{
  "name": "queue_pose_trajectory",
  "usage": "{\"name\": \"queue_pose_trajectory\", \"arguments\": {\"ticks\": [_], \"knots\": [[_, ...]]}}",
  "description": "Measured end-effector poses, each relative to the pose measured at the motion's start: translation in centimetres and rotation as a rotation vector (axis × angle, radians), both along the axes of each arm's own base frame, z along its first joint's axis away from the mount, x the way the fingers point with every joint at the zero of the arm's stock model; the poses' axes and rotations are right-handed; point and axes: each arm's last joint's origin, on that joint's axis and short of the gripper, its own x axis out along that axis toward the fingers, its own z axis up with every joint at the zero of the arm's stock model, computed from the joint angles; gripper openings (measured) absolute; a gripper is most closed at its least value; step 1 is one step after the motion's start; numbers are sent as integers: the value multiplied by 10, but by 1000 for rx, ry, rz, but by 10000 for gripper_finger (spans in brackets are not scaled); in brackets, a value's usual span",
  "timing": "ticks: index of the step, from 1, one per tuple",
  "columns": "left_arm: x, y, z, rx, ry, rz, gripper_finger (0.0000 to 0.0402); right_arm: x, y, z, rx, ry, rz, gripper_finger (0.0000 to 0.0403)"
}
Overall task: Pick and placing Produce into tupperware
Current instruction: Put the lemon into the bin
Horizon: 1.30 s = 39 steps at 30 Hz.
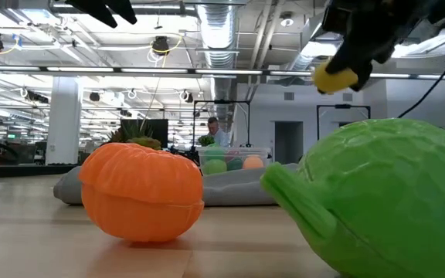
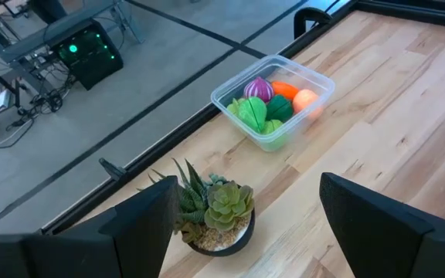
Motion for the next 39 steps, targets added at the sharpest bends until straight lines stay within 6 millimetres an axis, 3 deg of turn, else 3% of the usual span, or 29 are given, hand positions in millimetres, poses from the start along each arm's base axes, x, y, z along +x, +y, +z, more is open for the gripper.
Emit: {"name": "queue_pose_trajectory", "arguments": {"ticks": [9, 17, 29, 39], "knots": [[0, 0, 0, 9, 6, -3, 306, -25, -31, 33, -80, -188, -147, 244], [0, 0, 0, 8, 1, -2, 306, -28, -55, 52, -155, -359, -229, 244], [1, 0, 1, -2, -19, 1, 306, -29, -80, 60, -248, -433, -309, 244], [3, -1, 1, -10, -35, 1, 306, -30, -89, 65, -259, -488, -332, 244]]}}
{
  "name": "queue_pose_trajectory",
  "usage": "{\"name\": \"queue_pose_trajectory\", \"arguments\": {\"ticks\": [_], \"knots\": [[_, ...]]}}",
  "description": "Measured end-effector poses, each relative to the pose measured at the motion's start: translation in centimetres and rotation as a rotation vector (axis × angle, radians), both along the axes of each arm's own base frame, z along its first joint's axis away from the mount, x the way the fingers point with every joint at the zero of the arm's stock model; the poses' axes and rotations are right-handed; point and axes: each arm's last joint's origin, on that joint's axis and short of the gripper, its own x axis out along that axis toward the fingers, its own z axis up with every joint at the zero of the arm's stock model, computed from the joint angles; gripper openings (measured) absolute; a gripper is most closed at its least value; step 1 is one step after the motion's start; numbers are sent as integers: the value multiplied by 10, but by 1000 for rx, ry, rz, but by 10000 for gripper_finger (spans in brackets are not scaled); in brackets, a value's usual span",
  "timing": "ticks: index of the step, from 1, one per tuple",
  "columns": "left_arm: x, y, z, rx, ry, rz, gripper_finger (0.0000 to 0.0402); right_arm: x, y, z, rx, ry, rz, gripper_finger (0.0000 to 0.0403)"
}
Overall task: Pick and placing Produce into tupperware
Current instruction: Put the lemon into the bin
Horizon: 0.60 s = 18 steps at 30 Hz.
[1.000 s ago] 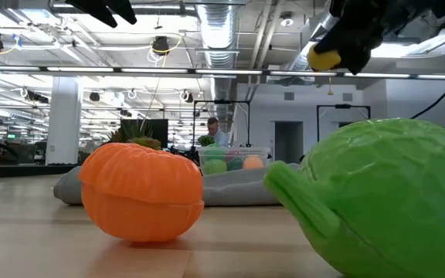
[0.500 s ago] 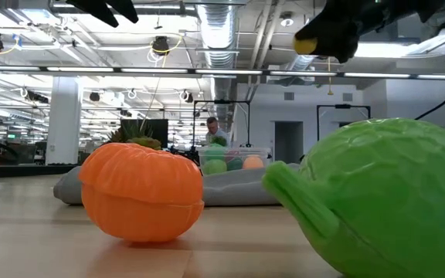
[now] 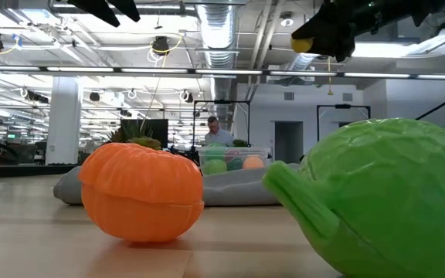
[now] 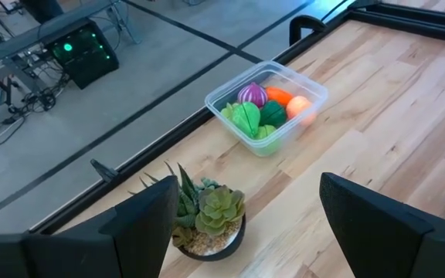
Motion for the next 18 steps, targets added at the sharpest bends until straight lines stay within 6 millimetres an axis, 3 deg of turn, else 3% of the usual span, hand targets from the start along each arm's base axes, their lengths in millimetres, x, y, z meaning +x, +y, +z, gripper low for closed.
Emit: {"name": "queue_pose_trajectory", "arguments": {"ticks": [4, 12, 18], "knots": [[1, 0, 0, -4, -9, 0, 306, 0, -2, -5, -5, -18, -9, 244], [2, -1, 1, -8, -21, -2, 306, -5, -6, -44, 65, -98, -53, 244], [3, -1, 1, 2, -47, 3, 306, -12, -13, -60, 91, -183, -101, 244]]}}
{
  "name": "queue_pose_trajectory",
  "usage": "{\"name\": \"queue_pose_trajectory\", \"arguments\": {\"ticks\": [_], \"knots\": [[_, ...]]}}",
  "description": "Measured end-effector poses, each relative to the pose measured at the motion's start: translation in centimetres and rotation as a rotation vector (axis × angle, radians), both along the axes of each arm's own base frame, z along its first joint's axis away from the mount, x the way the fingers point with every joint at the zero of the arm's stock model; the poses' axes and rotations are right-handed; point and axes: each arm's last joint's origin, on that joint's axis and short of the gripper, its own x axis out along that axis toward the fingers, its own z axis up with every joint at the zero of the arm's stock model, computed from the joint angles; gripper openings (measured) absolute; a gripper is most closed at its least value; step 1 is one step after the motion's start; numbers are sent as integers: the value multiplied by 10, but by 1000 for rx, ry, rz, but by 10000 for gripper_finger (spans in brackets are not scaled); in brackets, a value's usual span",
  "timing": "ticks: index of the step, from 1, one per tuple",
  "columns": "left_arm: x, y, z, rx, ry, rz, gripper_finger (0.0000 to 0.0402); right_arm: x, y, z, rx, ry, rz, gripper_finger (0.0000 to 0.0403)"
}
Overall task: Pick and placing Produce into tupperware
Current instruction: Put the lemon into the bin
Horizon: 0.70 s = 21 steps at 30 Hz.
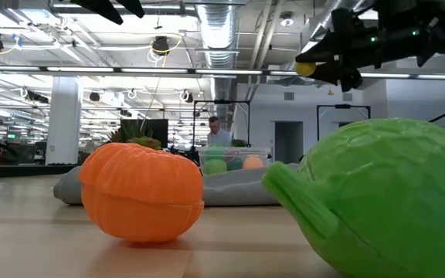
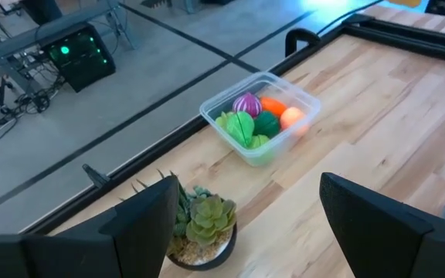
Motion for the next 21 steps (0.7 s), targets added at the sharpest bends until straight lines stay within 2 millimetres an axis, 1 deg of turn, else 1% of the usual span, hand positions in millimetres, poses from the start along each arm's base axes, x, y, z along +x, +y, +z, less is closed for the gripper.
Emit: {"name": "queue_pose_trajectory", "arguments": {"ticks": [2, 6, 11, 14, 18, 21], "knots": [[0, 0, 0, 4, -8, 3, 306, -2, -3, -4, 8, -29, -18, 244], [3, 2, 1, -2, -28, 13, 306, 2, -10, -11, 24, -44, -39, 244], [6, 1, 2, -8, -47, 6, 306, 16, -18, -23, 48, -56, 0, 245], [7, 1, 2, -12, -56, 4, 306, 24, -24, -33, 63, -64, -5, 245], [8, 0, 3, -23, -63, 2, 306, 32, -34, -46, 101, -78, -19, 245], [9, 0, 3, -26, -69, 3, 306, 41, -43, -54, 139, -46, -7, 245]]}}
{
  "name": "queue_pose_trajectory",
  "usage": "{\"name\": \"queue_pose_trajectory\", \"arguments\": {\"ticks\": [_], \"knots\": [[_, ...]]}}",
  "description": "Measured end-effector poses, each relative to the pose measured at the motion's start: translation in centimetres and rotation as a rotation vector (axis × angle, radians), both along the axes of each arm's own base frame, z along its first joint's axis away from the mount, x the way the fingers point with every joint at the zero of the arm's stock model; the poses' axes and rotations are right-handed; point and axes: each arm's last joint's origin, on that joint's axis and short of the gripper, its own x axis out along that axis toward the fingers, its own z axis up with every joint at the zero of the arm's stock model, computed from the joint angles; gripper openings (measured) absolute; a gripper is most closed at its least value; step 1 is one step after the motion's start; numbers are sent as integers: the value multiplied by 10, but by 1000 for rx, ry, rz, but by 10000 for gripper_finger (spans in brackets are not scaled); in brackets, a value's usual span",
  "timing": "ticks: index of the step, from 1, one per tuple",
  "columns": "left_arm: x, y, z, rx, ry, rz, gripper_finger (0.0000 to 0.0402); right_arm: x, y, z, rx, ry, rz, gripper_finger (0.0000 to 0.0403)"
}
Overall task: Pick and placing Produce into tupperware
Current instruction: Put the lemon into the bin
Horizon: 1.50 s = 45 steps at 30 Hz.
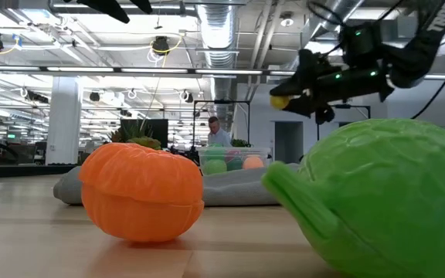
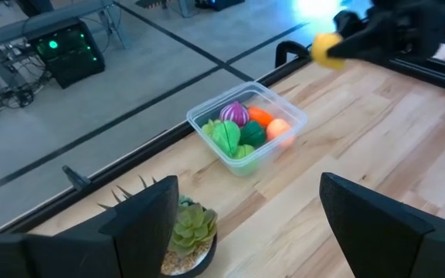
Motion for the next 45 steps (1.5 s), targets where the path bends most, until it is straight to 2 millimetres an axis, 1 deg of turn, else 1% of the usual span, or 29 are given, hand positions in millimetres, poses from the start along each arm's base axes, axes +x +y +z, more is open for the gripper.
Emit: {"name": "queue_pose_trajectory", "arguments": {"ticks": [4, 9, 15, 19, 22, 28, 32, 35, 38, 45], "knots": [[0, 0, 0, -3, -4, 2, 306, 17, -13, -6, 38, 27, 26, 245], [0, 0, 0, -11, -18, 8, 306, 39, -31, -6, 54, 45, 39, 245], [0, 0, 0, -21, -31, 16, 306, 63, -56, -8, 108, 152, 69, 245], [0, 0, 0, -26, -37, 19, 306, 73, -67, -8, 124, 227, 63, 245], [0, 0, 0, -27, -37, 20, 306, 76, -76, -8, 128, 260, 41, 245], [0, 0, 0, -26, -36, 19, 306, 71, -91, -10, 154, 322, -32, 245], [0, 0, 0, -22, -30, 20, 306, 66, -97, -11, 168, 336, -54, 245], [0, 0, 0, -16, -30, 21, 306, 65, -98, -12, 168, 337, -58, 245], [0, 1, -9, -11, -28, 35, 306, 66, -96, -13, 163, 352, -48, 245], [3, -1, -40, -77, -85, 64, 306, 65, -93, -16, 145, 405, -27, 245]]}}
